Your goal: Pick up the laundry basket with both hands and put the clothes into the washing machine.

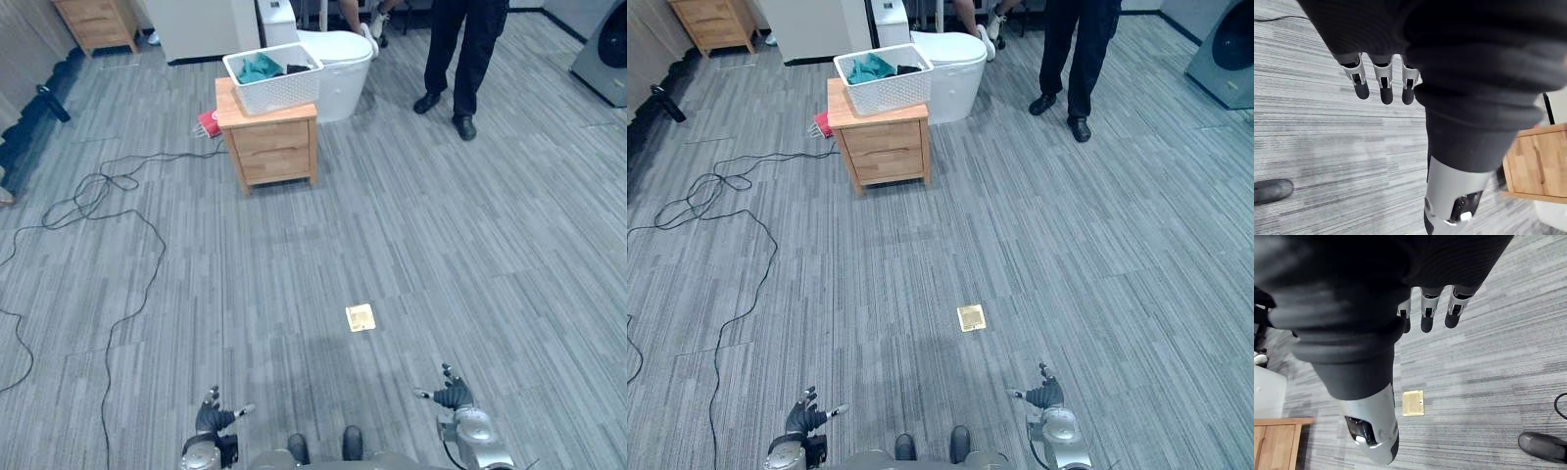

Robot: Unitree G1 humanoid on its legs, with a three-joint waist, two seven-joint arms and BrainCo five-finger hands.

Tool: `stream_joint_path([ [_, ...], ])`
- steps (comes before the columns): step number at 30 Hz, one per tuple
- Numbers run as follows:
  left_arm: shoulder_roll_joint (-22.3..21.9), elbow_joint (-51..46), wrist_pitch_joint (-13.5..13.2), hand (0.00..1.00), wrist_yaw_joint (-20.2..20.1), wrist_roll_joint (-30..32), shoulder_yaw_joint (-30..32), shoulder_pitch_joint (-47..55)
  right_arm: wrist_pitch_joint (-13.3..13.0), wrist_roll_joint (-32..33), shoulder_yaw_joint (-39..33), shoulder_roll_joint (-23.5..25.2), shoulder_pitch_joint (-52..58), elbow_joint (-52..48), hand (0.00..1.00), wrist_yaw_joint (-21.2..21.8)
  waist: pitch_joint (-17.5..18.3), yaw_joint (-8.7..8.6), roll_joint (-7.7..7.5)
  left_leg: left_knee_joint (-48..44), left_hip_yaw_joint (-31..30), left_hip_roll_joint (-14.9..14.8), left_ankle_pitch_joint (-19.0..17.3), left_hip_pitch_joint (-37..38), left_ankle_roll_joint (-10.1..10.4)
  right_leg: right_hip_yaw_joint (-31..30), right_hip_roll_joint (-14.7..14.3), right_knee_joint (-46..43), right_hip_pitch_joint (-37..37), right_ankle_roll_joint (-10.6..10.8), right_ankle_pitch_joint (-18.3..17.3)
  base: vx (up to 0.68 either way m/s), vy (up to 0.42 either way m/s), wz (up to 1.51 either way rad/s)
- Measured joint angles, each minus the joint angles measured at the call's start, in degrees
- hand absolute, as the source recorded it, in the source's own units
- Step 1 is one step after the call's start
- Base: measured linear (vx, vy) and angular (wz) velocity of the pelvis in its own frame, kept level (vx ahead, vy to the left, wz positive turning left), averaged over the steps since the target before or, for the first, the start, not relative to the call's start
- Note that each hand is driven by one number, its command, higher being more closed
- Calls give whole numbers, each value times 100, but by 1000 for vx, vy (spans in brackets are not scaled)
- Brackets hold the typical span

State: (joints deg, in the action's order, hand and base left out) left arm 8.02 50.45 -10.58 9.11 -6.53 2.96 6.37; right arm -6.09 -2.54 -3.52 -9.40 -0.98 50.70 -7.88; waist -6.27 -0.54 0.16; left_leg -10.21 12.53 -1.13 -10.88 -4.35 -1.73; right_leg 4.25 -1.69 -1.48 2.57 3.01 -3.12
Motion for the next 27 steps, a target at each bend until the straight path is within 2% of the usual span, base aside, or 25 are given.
stream_joint_path([
  [2, 10, -194, -3, 0, 1, -23, -7, -21, 0, 22, 5, 11, -71, -1, 0, -3, -110, 8, 57, -379, 16, -13, -343, -59, -88, 81, 139, -1628, 631, 216, -668, 54, 110, -6],
  [3, 19, -207, -3, 0, 0, -37, -11, -25, 2, 24, 6, 16, -63, -1, 0, -4, -132, 4, 52, -429, 9, 13, -389, 24, -111, 129, 208, -2118, 809, 239, -742, 141, 126, 12],
  [4, 41, -213, 0, 0, 5, -63, -14, -51, 2, 29, 6, 23, -65, -5, 0, -5, -250, -5, 50, -408, -45, 79, -497, 246, -232, 307, 373, -3158, 1188, 289, -813, 242, 145, 20],
  [5, 101, -213, 4, 0, 9, -65, -28, -89, 5, 29, 17, 31, -59, -5, 0, 3, -344, -18, 19, -403, -102, 134, -596, 441, -275, 449, 508, -3745, 1438, 261, -1053, 275, 130, 21],
  [7, 199, -214, 4, 0, 36, -70, -36, -134, 6, 32, 50, 23, -92, -5, 0, 4, -445, -18, 16, -333, -207, 121, -689, 663, -267, 737, 594, -3771, 1771, 177, -1177, 238, 72, 21],
  [9, 254, -213, 5, 0, 110, -104, -46, -219, 5, 35, 219, -8, -124, -24, 0, 5, -562, -54, 66, -137, -366, 58, -685, 890, -248, 924, 551, -3098, 2052, 133, -1121, 392, 5, 42],
  [11, 263, -211, 2, 0, 125, -184, -46, -348, 6, 37, 232, -14, -141, -33, 0, 7, -674, -148, 46, 60, -524, -27, -666, 1163, -70, 958, 448, -2125, 2205, 98, -679, 527, -54, 61],
  [12, 259, -207, 1, 0, 134, -183, -65, -351, 6, 39, 231, -17, -123, -36, 0, 3, -668, -197, 4, 178, -634, -43, -725, 1421, 102, 840, 382, -1497, 2273, 4, -238, 456, -78, 46],
  [13, 260, -200, 1, 0, 133, -183, -76, -354, 5, 40, 230, -17, -105, -40, 0, 1, -672, -210, -30, 175, -683, -42, -791, 1526, 216, 773, 378, -1436, 2304, -83, -102, 751, -177, 56],
  [14, 234, -154, 0, 0, 121, -177, -79, -322, 8, 38, 231, -13, -41, -40, 0, 5, -651, -229, -94, 58, -801, -56, -916, 1699, 434, 645, 380, -1718, 2377, -465, 414, 641, -179, 43],
  [15, 195, -141, 0, 0, 114, -177, -71, -325, 9, 38, 228, -23, -32, -38, 0, 5, -649, -247, -71, -138, -819, -120, -948, 1688, 491, 656, 398, -1965, 2412, -530, 474, 645, -192, 31],
  [16, 140, -132, -6, 0, 95, -175, -54, -301, 24, 35, 233, -8, -23, -67, 0, 16, -603, -215, -3, -1044, -761, -302, -874, 1320, 688, 713, 323, -2294, 2443, -558, 69, 655, -222, 11],
  [17, 74, -109, 0, 0, 93, -174, -3, -284, 26, 34, 236, -6, -42, -126, 0, 32, -635, -207, 55, -2447, -740, -500, -440, 759, 1101, 748, 200, -2295, 2179, -623, -163, 673, -224, -3],
  [18, 21, -102, 3, 0, 92, -174, 60, -266, 29, 35, 240, -11, -33, -178, 0, 31, -657, -178, 91, -3217, -769, -632, -21, 453, 1215, 756, 120, -2215, 1978, -654, -240, 843, -269, -7],
  [19, -58, -100, 3, 0, 92, -175, 210, -218, 30, 38, 274, 4, -47, -225, 0, 28, -670, -143, 130, -4405, -736, -905, 42, 31, 1278, 758, -27, -2070, 1596, -652, -351, 571, -153, -10],
  [20, -85, -76, 15, 0, 90, -178, 300, -204, 8, 100, 296, 62, -41, -306, 0, 20, -692, -136, 114, -5442, -569, -1204, -54, -393, 1103, 749, -142, -1878, 1061, -716, -427, 680, -155, -6],
  [21, -86, -88, 13, 0, 89, -180, 324, -215, 0, 186, 277, 128, -29, -370, 0, 0, -734, -87, 18, -5817, -401, -1311, -156, -637, 911, 675, -152, -1685, 641, -796, -498, 612, -116, -4],
  [22, -92, -112, 8, 0, 89, -180, 332, -254, -24, 276, 257, 189, 34, -497, 0, -76, -728, 23, -105, -5871, -143, -1349, -252, -967, 747, 560, -106, -1357, 131, -813, -543, 686, -114, -12],
  [23, -103, -190, 0, 0, 89, -182, 343, -259, -47, 317, 232, 212, 45, -567, 0, -96, -715, 129, -134, -5637, 30, -1386, -288, -1384, 690, 518, -96, -1011, -274, -794, -600, 551, -75, -16],
  [24, -101, -219, -5, 0, 89, -182, 351, -264, -54, 327, 230, 208, 37, -570, 0, -96, -711, 151, -142, -5414, 61, -1372, -320, -1608, 642, 522, -87, -822, -461, -761, -668, 536, -28, -13],
  [25, -99, -237, -2, 0, 89, -181, 365, -275, -44, 368, 230, 198, 4, -544, 0, -95, -721, 158, -123, -4630, 97, -1331, -329, -1963, 635, 542, -83, -517, -776, -657, -731, 547, 31, 1],
  [26, -95, -239, 5, 0, 90, -181, 388, -294, -24, 401, 224, 213, -32, -522, 0, -96, -759, 171, -178, -3407, 75, -1074, -300, -2163, 629, 565, 12, -325, -1056, -562, -787, 556, 56, 6],
  [27, -97, -238, 7, 0, 91, -181, 395, -299, -21, 411, 217, 217, -42, -476, 0, -95, -794, 175, -215, -2676, -7, -904, -247, -2186, 663, 566, 82, -244, -1184, -524, -810, 557, 108, -2],
])
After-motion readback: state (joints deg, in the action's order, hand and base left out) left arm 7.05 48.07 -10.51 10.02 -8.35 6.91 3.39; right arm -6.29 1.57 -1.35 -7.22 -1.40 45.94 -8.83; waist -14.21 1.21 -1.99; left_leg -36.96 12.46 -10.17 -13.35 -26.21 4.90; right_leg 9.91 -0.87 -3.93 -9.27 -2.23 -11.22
